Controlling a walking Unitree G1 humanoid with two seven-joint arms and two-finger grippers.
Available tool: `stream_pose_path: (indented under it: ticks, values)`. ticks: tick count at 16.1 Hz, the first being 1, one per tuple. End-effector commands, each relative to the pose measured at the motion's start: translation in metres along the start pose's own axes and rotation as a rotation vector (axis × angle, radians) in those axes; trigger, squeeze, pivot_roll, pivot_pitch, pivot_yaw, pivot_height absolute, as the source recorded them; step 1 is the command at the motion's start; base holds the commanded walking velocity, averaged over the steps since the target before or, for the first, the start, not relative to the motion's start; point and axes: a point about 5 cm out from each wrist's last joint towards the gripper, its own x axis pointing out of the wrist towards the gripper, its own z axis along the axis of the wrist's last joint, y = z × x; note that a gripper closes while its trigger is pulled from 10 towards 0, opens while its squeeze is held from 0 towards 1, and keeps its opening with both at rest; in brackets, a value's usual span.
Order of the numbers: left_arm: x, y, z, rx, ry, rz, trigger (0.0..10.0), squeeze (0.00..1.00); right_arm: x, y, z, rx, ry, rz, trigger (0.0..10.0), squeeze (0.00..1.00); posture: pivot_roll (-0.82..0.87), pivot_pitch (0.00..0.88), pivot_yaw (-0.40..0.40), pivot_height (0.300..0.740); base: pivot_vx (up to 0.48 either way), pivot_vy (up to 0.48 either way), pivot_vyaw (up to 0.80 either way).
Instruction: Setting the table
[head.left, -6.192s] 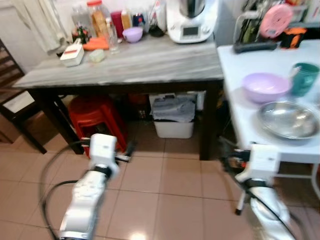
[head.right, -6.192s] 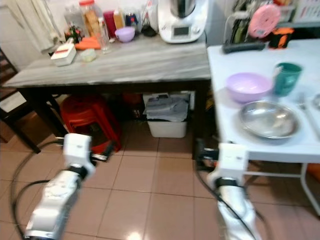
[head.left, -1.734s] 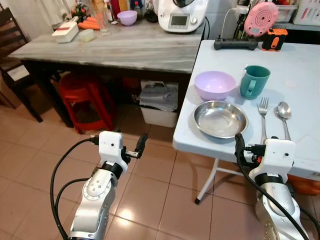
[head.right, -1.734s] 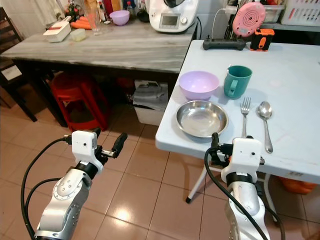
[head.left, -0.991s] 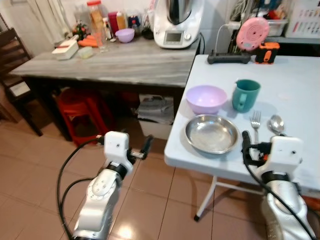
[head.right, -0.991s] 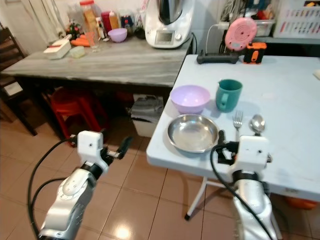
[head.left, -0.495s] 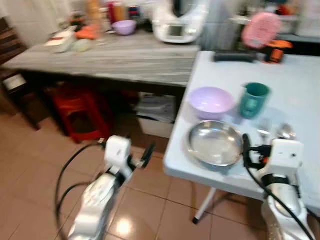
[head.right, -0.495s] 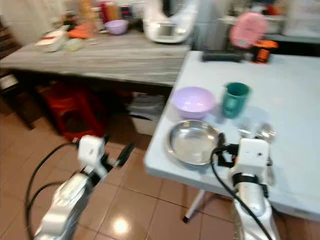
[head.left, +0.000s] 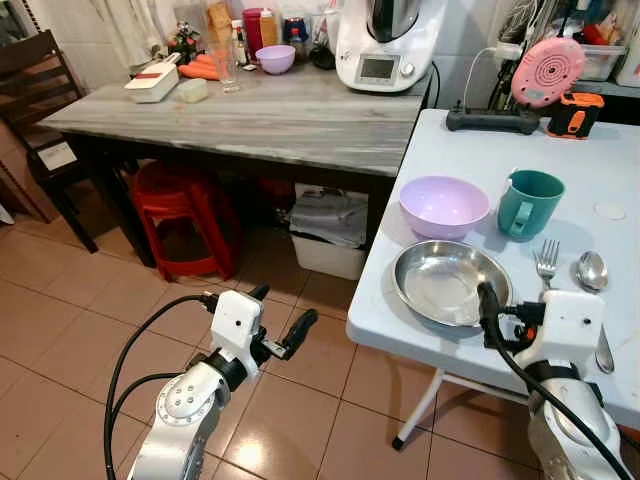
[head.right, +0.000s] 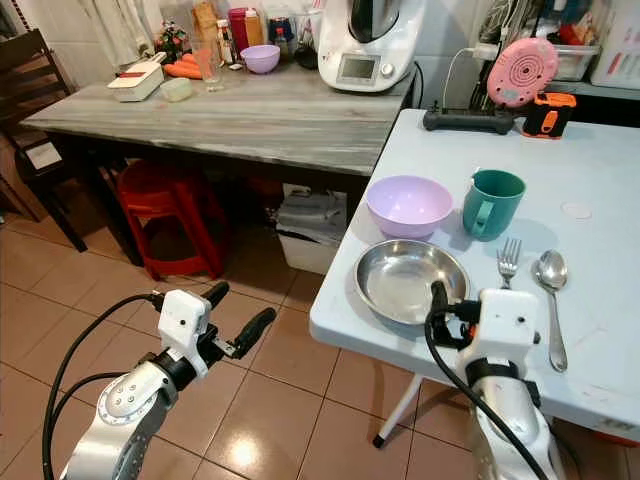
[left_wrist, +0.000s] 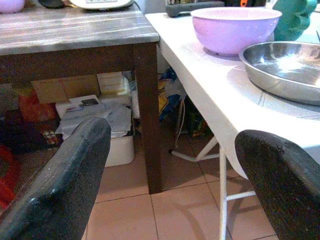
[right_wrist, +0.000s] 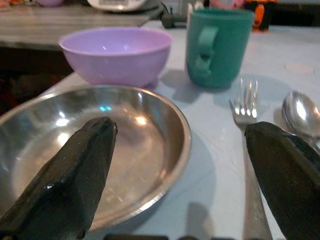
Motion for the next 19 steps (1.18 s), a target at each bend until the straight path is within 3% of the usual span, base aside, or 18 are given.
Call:
stream_pose_path:
  ticks: [1,4,8,15,16,17,19]
  values:
    - [0.000,0.002,0.004,0.016,-0.015,-0.003,10.0,0.00,-0.002,-0.002,0.004,0.013,-0.005,0.002,10.0,0.00,-0.15,0.055,0.078,0.740,0.000,0.000,0.00]
    - [0.002,0.000,0.005,0.009,-0.024,-0.017,10.0,0.00,0.004,-0.001,0.000,0.074,0.019,0.041,10.0,0.00,-0.15,0.059,0.082,0.740,0.000,0.000,0.00]
    - [0.002,-0.002,0.006,0.003,-0.030,-0.020,10.0,0.00,0.015,0.004,-0.011,0.234,0.099,0.056,10.0,0.00,-0.14,0.064,0.084,0.740,0.000,0.000,0.00]
    - [0.003,-0.005,0.008,-0.016,-0.048,-0.071,10.0,0.00,0.016,0.005,-0.021,0.248,0.160,0.103,10.0,0.00,-0.14,0.076,0.087,0.740,0.000,0.000,0.00]
    - [0.004,-0.004,0.010,-0.020,-0.054,-0.095,10.0,0.00,0.019,0.007,-0.019,0.244,0.159,0.116,7.7,0.00,-0.14,0.076,0.088,0.740,0.000,0.000,0.00]
    - [0.004,-0.003,0.012,-0.031,-0.055,-0.110,10.0,0.00,0.021,0.009,-0.017,0.248,0.157,0.125,8.4,0.00,-0.14,0.077,0.090,0.740,0.000,0.000,0.00]
    - [0.004,-0.005,0.013,-0.027,-0.051,-0.147,10.0,0.00,0.024,0.012,-0.017,0.260,0.164,0.151,6.8,0.00,-0.14,0.077,0.090,0.740,0.000,0.000,0.00]
